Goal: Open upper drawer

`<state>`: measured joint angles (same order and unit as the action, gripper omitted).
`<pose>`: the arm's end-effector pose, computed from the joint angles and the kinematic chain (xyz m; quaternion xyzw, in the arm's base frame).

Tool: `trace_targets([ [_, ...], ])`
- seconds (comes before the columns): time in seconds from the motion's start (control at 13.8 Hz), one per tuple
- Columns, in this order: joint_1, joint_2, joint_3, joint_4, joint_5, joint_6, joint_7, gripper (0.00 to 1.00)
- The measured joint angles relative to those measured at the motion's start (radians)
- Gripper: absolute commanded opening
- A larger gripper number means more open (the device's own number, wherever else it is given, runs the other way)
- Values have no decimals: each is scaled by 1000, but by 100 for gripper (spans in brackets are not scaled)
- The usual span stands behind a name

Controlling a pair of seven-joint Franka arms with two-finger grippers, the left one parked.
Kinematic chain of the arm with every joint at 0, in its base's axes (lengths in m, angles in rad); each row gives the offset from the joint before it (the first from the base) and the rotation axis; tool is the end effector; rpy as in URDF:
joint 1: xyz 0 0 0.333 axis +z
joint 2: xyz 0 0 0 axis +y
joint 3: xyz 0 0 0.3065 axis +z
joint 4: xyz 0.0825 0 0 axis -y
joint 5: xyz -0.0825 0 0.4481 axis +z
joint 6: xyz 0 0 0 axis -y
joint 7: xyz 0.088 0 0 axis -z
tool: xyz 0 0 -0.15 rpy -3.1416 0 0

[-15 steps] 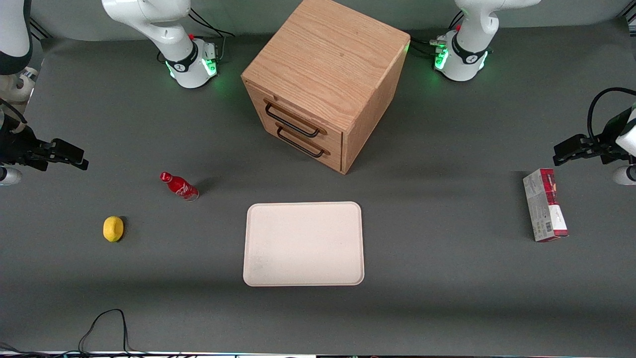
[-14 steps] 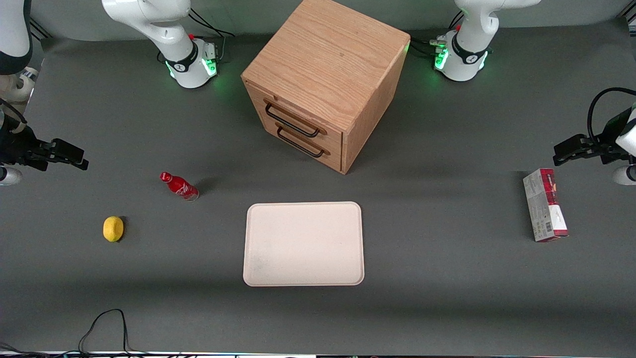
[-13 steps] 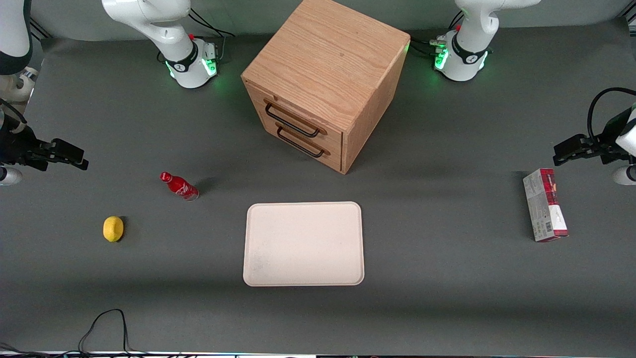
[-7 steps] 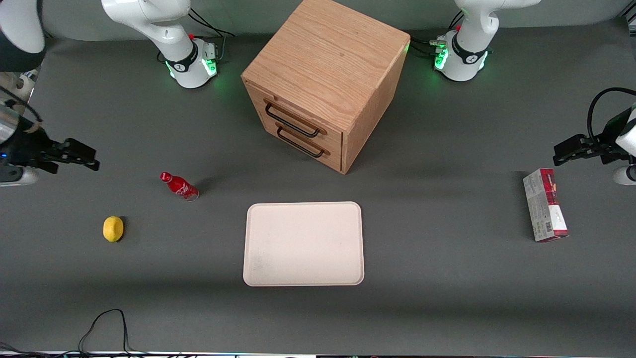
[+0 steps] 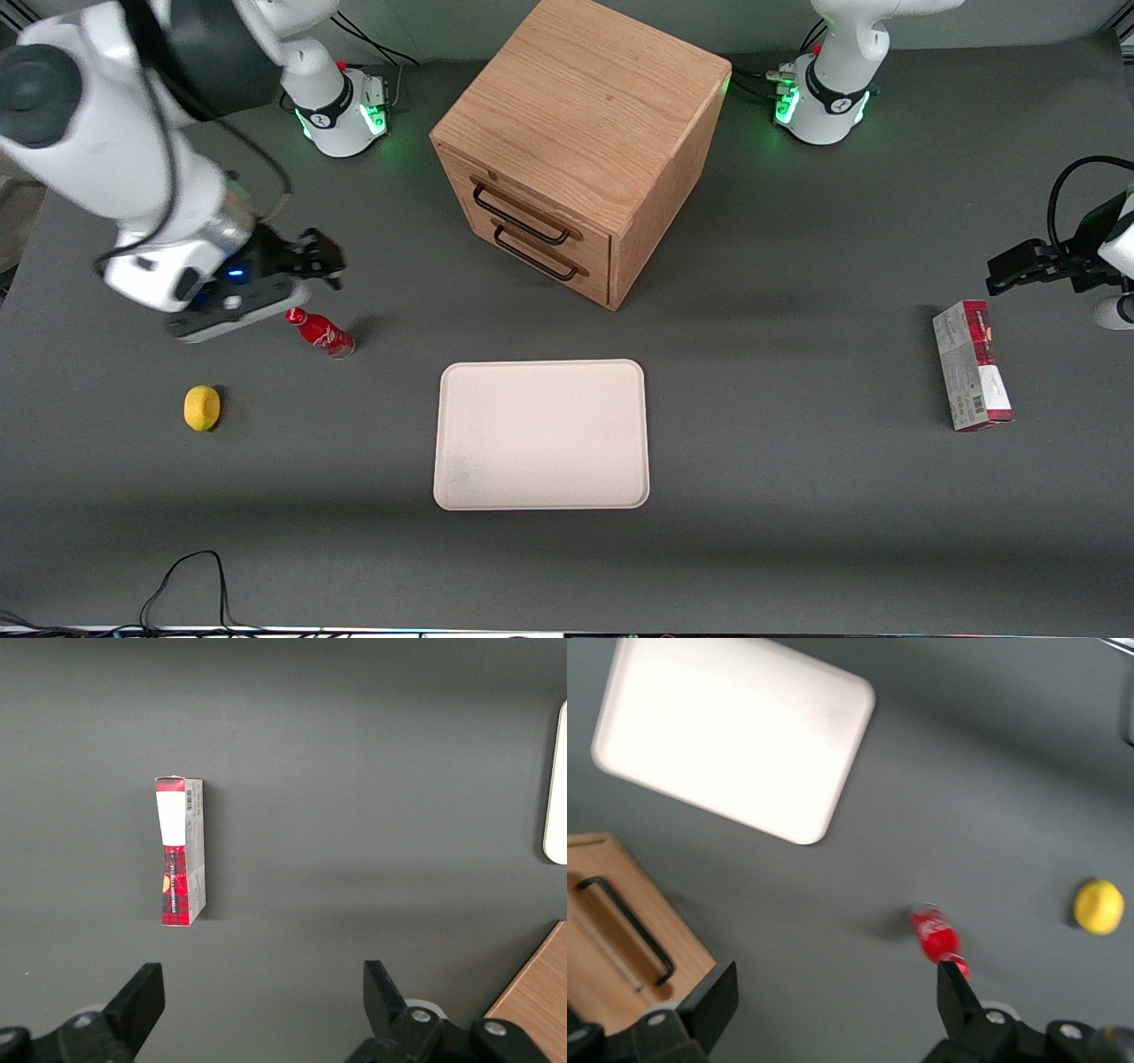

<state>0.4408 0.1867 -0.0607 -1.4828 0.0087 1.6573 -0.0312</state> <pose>0.6283 0.2552 0.5059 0.9789 0.2043 -0.0056 0.0023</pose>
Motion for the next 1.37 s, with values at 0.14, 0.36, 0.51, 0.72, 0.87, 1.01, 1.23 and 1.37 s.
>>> trace_targets([
  [0.14,84,27,2,5,12,1,0,100],
  [0.36,195,62,4,6,13,10,-18,100],
  [0.51,238,74,4,6,13,13,-41,100],
  [0.72,286,80,3,-5,14,27,-62,100],
  [0.87,319,80,3,-31,14,56,-94,100],
  [1.01,331,80,2,-45,14,67,-160,100],
  [1.23,330,75,-17,-54,62,66,-257,100],
  [1.37,328,63,-31,-73,115,66,-277,100],
])
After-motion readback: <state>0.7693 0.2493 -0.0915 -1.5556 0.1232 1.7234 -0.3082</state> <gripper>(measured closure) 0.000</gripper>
